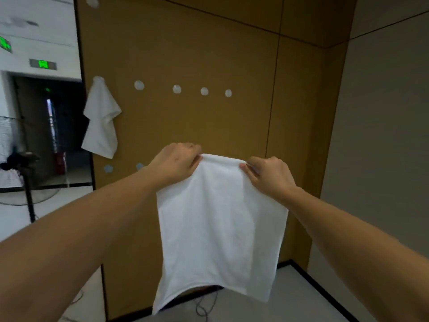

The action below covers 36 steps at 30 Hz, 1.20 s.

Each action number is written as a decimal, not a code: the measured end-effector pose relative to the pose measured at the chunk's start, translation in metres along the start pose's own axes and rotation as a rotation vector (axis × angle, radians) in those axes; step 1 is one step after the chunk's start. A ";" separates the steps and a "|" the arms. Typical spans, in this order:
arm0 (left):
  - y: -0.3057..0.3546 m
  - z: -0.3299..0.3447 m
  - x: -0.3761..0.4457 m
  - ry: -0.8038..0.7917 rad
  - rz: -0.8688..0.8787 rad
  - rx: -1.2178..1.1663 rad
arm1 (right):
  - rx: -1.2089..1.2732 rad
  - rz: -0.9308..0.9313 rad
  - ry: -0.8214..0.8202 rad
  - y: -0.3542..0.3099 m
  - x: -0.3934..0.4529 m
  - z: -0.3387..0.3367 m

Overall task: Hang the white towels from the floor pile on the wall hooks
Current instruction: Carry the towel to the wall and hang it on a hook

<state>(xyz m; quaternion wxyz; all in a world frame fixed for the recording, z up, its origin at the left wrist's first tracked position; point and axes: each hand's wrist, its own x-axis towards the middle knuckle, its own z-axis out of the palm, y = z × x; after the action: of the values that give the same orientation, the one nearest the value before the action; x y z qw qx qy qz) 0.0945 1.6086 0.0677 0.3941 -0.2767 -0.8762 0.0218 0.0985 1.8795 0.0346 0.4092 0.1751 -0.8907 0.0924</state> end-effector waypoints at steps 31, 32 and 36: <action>-0.592 0.151 0.219 0.260 -0.094 0.530 | 0.095 -0.433 0.301 -0.126 0.615 0.392; -0.606 0.152 0.230 0.257 -0.120 0.527 | 0.158 -0.395 0.306 -0.131 0.632 0.395; -0.648 0.161 0.273 0.275 -0.235 0.474 | 0.356 -0.285 0.265 -0.143 0.693 0.407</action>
<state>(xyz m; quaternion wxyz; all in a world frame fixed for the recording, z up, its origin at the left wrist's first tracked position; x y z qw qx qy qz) -0.4679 1.2266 0.3083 0.5627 -0.0740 -0.8109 0.1422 -0.5483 1.4581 0.3017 0.4938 0.3546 -0.7654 0.2114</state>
